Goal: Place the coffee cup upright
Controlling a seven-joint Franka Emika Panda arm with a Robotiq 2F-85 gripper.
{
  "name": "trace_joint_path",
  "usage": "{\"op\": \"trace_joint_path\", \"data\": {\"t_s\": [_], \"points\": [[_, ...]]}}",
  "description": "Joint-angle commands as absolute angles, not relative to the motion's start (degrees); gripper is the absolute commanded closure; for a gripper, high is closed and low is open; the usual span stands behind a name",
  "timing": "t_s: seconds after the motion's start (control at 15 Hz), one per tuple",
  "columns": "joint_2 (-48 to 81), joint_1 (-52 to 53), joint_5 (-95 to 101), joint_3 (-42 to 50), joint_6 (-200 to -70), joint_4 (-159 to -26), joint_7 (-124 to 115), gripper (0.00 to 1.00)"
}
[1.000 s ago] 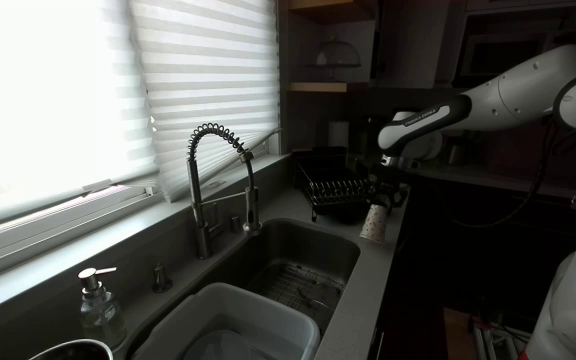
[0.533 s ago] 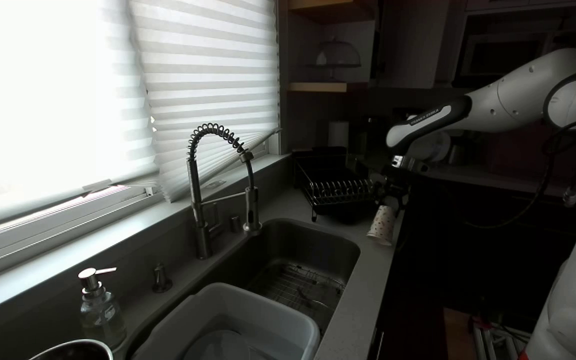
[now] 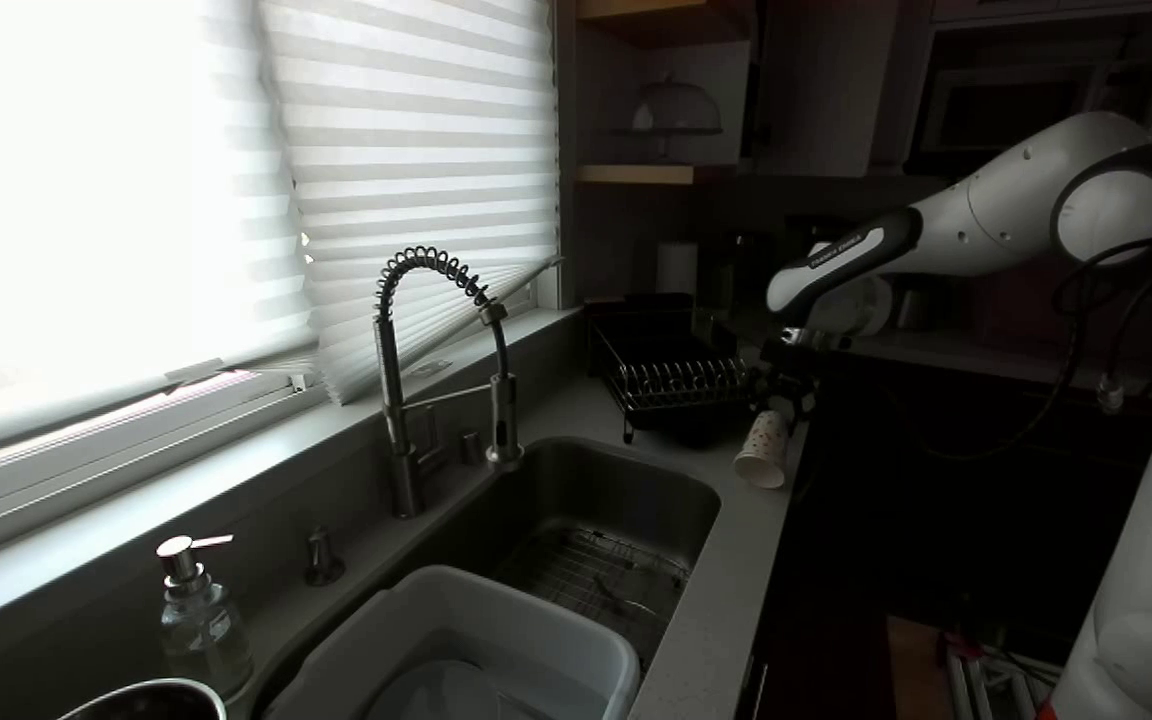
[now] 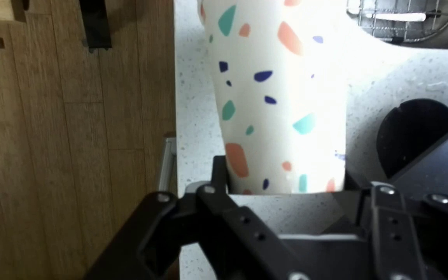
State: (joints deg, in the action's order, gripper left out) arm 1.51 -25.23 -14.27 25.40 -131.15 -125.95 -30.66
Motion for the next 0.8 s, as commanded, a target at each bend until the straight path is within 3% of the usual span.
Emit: {"op": "trace_joint_path", "data": {"t_s": [0.0, 0.4, 0.53, 0.73], "points": [[5.16, -25.05, -12.66, 25.47, -136.73, -125.48, -31.32, 0.58], [8.25, -24.26, -10.18, 25.89, -139.56, -125.28, -33.08, 0.58], [8.66, -24.21, -9.7, 26.02, -139.56, -125.01, -33.62, 0.08], [8.81, -24.26, -9.49, 26.08, -139.75, -124.4, -34.02, 0.0]]}}
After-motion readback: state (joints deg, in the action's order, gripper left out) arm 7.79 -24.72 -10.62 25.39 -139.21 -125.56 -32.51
